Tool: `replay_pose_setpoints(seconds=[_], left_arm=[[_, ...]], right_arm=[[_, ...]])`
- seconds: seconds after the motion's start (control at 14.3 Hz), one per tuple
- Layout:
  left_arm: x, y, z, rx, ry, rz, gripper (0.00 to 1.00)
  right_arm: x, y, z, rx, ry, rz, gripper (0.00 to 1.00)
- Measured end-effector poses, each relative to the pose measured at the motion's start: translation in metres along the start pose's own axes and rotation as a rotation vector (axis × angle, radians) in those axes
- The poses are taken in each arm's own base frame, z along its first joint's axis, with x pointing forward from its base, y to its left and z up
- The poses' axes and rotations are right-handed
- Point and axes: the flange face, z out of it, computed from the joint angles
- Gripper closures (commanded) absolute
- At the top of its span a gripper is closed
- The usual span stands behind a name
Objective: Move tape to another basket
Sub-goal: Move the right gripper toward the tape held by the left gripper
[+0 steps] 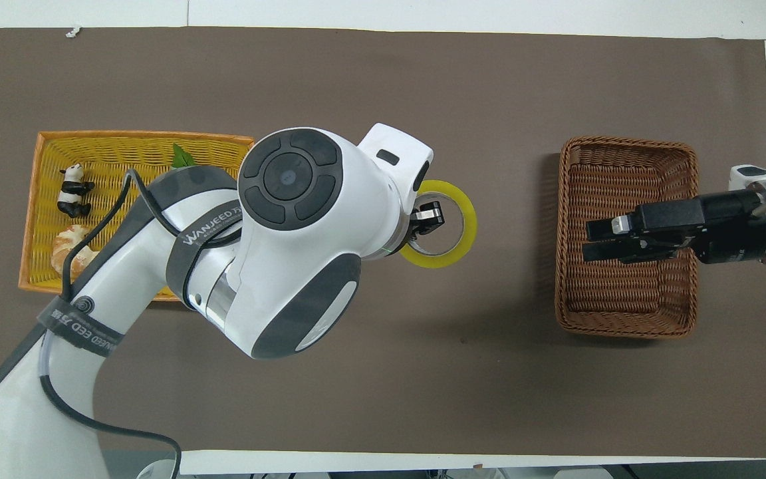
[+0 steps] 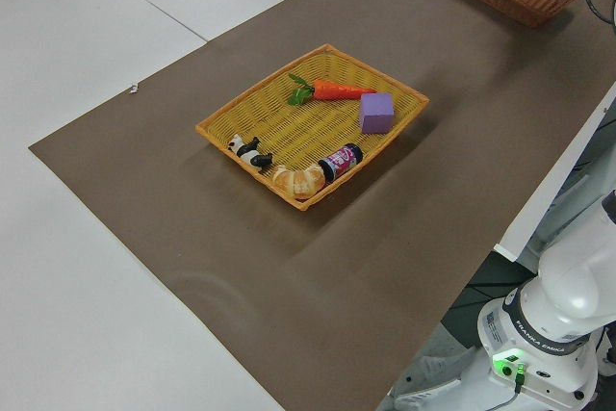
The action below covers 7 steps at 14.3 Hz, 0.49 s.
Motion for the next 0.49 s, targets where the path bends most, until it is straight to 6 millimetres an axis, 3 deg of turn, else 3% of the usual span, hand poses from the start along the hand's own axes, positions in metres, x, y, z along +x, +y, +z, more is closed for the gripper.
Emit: replay_pose_setpoints(seconds=[0.49], left_arm=[[-0.004, 0.003, 0.001, 0.000, -0.002, 0.004, 1.00]], right_arm=[[0.011, 0.015, 0.026, -0.014, -0.023, -0.025, 0.00]])
